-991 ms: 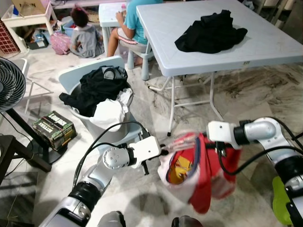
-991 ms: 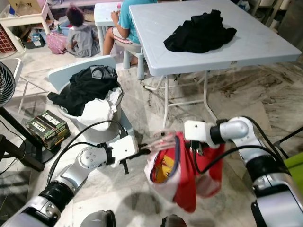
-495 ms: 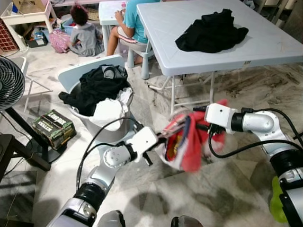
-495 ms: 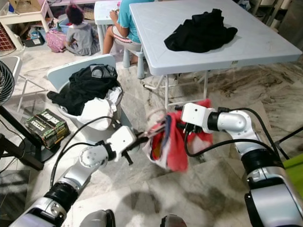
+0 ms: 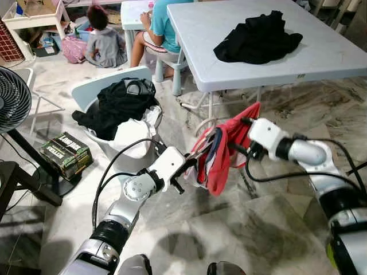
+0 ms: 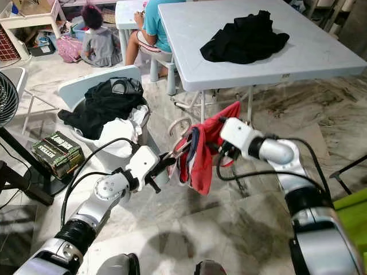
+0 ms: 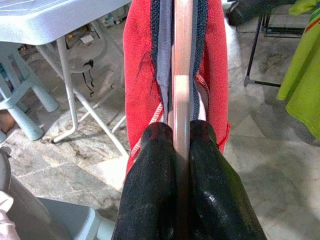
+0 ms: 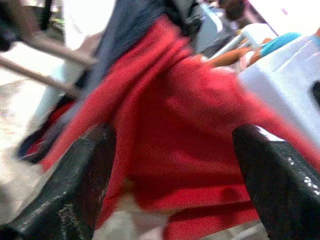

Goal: Hang hanger

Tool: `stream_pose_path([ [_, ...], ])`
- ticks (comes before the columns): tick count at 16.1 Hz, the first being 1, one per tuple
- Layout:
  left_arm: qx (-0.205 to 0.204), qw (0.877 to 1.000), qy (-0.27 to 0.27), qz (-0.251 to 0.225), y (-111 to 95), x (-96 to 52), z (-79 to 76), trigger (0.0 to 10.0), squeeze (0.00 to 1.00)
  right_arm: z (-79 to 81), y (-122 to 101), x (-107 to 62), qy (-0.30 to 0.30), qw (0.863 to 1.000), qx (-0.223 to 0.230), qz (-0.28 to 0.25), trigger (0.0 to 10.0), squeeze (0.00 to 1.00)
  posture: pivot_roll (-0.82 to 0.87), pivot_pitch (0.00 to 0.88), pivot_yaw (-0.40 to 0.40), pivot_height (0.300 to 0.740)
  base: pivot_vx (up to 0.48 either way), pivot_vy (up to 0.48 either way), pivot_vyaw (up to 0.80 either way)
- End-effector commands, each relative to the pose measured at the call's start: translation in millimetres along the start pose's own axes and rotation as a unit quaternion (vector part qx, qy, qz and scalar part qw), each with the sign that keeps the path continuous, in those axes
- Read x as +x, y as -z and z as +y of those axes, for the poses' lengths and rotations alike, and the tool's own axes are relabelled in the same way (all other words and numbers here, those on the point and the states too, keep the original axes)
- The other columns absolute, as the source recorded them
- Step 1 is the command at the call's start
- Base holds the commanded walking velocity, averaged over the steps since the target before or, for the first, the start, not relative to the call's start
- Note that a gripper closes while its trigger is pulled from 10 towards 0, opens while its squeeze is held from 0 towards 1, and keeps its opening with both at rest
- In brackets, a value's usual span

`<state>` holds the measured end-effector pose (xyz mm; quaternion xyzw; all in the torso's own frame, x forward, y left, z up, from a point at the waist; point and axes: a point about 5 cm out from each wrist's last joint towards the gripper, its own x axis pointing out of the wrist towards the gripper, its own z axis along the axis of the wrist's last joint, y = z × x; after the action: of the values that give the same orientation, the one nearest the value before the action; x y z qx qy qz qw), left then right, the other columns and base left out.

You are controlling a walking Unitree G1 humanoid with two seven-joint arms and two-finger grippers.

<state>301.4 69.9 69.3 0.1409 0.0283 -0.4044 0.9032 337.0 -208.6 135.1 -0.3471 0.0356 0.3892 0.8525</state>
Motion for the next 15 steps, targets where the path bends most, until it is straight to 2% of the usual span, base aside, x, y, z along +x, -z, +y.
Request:
stream_pose_path([
  [1,0.007,1.0,-0.007,-0.023,-12.4,3.9,6.0,0.0,0.0,1.0,0.7,-4.9,-0.022,1.0,0.004,0.006,10.0,0.0,-0.07,0.067,-0.012,0.74,0.0,0.0,0.0],
  [2,0.007,1.0,-0.008,-0.021,-11.6,3.4,6.8,0.0,0.0,0.4,4.1,-7.9,-0.023,1.0,0.012,0.015,10.0,0.0,-0.07,0.068,-0.009,0.74,0.0,0.0,0.0],
  [3,0.006,1.0,-0.004,-0.024,-12.9,3.8,6.6,0.0,0.0,0.6,8.2,-10.6,-0.031,0.998,0.059,0.019,10.0,0.0,-0.07,0.069,-0.007,0.74,0.0,0.0,0.0],
  [4,0.006,1.0,-0.002,-0.026,-14.2,4.3,6.1,0.0,0.0,2.3,9.8,-10.9,-0.036,0.997,0.071,0.022,10.0,0.0,-0.07,0.069,-0.007,0.74,0.0,0.0,0.0],
  [5,0.007,0.999,0.004,-0.036,-19.1,5.9,4.6,0.0,0.0,11.5,10.7,-10.3,-0.06,0.995,0.082,0.017,10.0,0.0,-0.07,0.07,-0.007,0.74,0.0,0.0,0.0],
  [7,0.023,0.998,0.02,-0.056,-30.6,8.9,-0.8,0.0,0.0,21.4,11.8,-1.4,-0.047,0.993,0.111,0.012,10.0,0.0,-0.07,0.07,-0.008,0.74,0.0,0.0,0.0],
  [8,0.013,0.997,0.026,-0.065,-34.6,10.6,-4.9,0.0,0.0,27.1,12.9,6.7,-0.037,0.986,0.164,0.008,10.0,0.0,-0.07,0.07,-0.008,0.74,0.0,0.0,0.0],
  [10,0.013,0.997,0.03,-0.067,-35.7,11.0,-6.3,0.0,0.0,32.9,15.1,8.7,-0.045,0.984,0.17,0.014,10.0,0.0,-0.06,0.073,-0.003,0.74,0.0,0.0,0.0],
  [11,0.012,0.997,0.035,-0.071,-38.6,11.2,-7.6,0.0,0.0,41.7,20.1,11.2,-0.052,0.984,0.17,0.029,10.0,0.0,-0.06,0.073,-0.002,0.74,0.0,0.0,0.0],
  [12,0.012,0.996,0.04,-0.076,-42.5,11.7,-8.2,0.0,0.0,39.4,21.2,15.6,-0.014,0.983,0.181,0.031,2.4,0.0,-0.06,0.073,0.0,0.74,0.0,0.0,0.0],
  [13,0.013,0.996,0.042,-0.08,-45.4,12.2,-8.8,0.0,0.0,34.9,22.3,18.4,0.028,0.981,0.189,0.033,0.0,0.0,-0.06,0.073,0.0,0.74,0.0,0.0,0.0],
  [15,0.013,0.995,0.046,-0.083,-48.9,11.8,-9.3,0.0,0.0,30.5,23.7,18.5,0.061,0.977,0.203,0.037,0.0,0.0,-0.06,0.073,0.002,0.74,0.0,0.0,0.0],
])
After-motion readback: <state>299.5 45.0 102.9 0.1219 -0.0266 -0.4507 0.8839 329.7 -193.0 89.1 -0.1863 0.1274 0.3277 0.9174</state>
